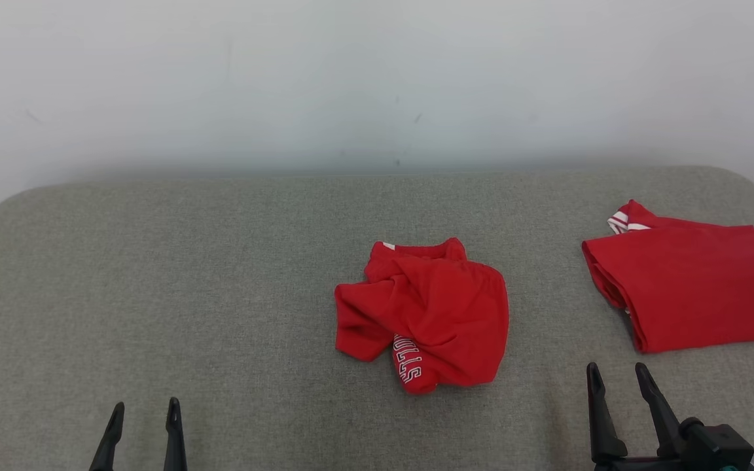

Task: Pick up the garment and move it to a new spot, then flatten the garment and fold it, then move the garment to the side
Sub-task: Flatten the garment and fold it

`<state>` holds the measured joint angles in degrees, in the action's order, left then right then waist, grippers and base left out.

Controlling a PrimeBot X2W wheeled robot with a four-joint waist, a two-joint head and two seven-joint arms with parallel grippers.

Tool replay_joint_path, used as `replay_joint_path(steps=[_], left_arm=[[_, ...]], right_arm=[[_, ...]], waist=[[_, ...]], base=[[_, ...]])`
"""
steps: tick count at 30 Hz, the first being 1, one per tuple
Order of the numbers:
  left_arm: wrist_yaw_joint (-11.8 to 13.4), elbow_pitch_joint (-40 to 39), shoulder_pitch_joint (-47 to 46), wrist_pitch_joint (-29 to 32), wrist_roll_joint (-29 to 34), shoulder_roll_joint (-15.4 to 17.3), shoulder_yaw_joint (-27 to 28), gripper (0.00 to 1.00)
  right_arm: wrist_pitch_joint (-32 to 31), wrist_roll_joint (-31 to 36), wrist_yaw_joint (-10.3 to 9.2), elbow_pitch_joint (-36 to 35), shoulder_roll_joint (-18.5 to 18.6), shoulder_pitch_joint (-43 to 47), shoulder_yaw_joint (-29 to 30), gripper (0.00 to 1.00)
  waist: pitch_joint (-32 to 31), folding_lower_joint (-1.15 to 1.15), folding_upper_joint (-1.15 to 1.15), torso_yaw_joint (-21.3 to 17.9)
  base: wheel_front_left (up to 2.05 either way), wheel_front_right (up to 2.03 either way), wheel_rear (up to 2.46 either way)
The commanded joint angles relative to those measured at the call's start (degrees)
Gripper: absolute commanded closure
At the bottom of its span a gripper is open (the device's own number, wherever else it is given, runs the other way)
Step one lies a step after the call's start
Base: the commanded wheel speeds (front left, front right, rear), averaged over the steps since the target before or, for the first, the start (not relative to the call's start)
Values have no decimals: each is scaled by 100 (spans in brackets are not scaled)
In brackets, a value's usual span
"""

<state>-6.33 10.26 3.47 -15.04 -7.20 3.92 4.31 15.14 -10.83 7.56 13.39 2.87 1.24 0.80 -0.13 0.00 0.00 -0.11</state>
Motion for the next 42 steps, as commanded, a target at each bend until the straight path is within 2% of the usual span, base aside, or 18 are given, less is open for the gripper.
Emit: replay_joint_path(steps=[1,10,21,31,32,38,39,41,42], left_arm=[[-13,19,-52,-12,32,-24,8,0],[-78,133,-552,-12,136,-55,-457,0],[-111,772,-1901,-11,-106,25,-2097,0],[-108,2154,-2803,-11,-526,249,-2891,0],[-108,2524,-2946,-9,-612,271,-2949,0],[-109,3546,-3278,4,-910,203,-3241,0],[-109,3674,-3331,2,-939,182,-3312,28],[-108,3787,-3420,-4,-1078,146,-3451,100],[-109,3826,-3436,-7,-1150,130,-3517,100]], right_arm=[[2,22,-12,-4,2,-15,-6,0],[2,-10,-12,-44,3,-89,-37,0],[2,-103,-12,-22,2,-269,-102,0],[2,-186,-12,7,3,-394,-195,0],[2,-169,-12,15,0,-431,-224,0],[3,-179,-12,58,0,-461,-262,0],[2,-179,-12,63,0,-448,-259,0],[2,-174,-12,65,2,-433,-239,0],[2,-172,-12,64,3,-419,-215,0]], waist=[[9,0,0,-9],[96,0,0,-196],[390,0,0,-836],[620,0,0,-1526],[654,0,0,-1626],[672,0,0,-1823],[667,0,0,-1831],[645,0,0,-1821],[626,0,0,-1793]], base=[[0,0,0],[0,0,0],[0,0,0],[0,0,0],[0,0,0],[0,0,0],[0,0,0],[0,0,0],[0,0,0]])
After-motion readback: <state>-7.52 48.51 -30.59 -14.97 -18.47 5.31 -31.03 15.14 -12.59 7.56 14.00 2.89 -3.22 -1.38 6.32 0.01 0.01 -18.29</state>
